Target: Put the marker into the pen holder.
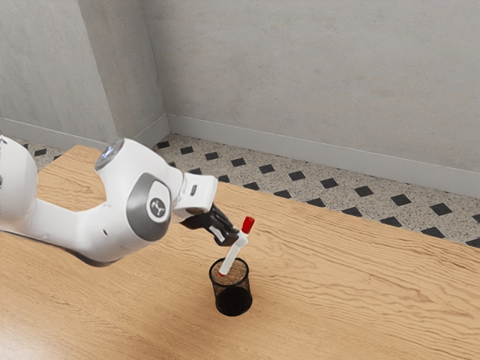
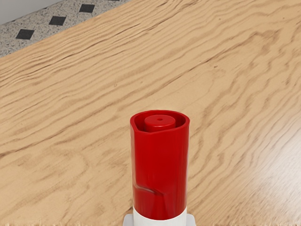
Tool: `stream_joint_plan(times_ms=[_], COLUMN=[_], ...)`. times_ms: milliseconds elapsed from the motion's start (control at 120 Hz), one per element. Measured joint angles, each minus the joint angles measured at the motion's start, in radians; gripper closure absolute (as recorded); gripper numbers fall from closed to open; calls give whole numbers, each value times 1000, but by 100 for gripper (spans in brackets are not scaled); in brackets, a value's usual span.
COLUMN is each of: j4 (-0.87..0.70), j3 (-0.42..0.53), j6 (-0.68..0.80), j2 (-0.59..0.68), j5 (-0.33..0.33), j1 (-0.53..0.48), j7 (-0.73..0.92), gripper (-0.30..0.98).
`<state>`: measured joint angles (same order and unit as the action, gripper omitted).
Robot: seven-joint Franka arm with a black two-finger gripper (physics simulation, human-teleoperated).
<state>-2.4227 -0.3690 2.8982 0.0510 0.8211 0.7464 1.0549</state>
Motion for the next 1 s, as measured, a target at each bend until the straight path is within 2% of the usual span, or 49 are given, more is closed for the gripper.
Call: stream_joint_plan(times_ms=[508,717,858,900,958,1000], j4=[-2,0,13,60,402,589], j3=[0,-1,1,-3,23,48], j6=[2,-15,-26,-72,-328,-530], j2=[-11,-9,15,57,83,94], j5=[16,11,-1,-65,-369,-526], j1=[0,2,2,-5,-80,-150], j7=[19,26,28,11,-84,-160], gripper=[78,36,18,15,11,10])
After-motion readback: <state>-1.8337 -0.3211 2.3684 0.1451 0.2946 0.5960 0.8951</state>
